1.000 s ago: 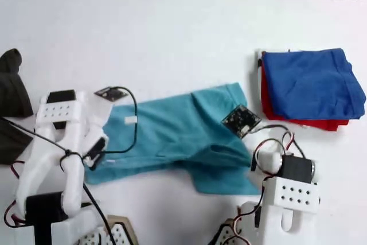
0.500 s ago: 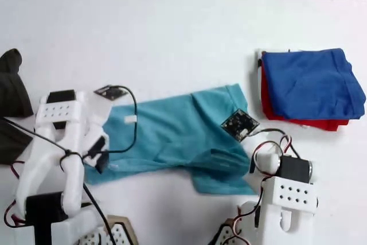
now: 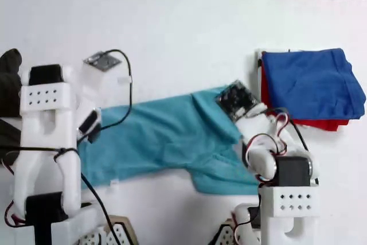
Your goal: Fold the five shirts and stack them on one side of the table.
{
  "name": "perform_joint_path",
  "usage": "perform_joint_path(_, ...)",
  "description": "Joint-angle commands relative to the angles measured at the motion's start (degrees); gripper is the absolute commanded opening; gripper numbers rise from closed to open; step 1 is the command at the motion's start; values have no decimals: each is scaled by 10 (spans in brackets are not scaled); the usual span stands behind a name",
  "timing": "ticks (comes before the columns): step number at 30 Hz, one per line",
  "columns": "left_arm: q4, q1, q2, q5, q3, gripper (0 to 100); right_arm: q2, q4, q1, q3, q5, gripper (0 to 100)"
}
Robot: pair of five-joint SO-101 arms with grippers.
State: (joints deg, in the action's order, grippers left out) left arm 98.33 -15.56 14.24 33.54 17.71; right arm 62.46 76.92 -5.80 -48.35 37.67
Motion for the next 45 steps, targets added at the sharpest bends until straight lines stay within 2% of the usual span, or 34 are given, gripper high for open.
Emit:
perform_joint_path(1, -59, -3, 17, -23, 12, 21, -40, -95, -36, 14, -28, 15)
perform_joint_path(7, -162, -6, -40, -51, 72, 27, -228, -216, -51, 18, -29, 20)
perform_joint_path(13, -235, -5, -169, -105, 50, 27, -412, -276, -51, 75, -29, 20)
perform_joint_path(18, -240, -11, -240, -108, 22, 27, -559, -277, -49, 178, -30, 20)
perform_joint_path(27, -221, -86, -250, -102, 15, 27, -777, -274, 2, 351, -30, 20)
perform_joint_path(35, -220, -84, -255, -87, -31, 27, -832, -260, 38, 418, -30, 20)
perform_joint_path(43, -212, -83, -256, -87, -119, 26, -829, -246, 0, 466, -32, 20)
perform_joint_path(45, -187, -77, -256, -88, -140, 26, -812, -223, -6, 485, -58, 20)
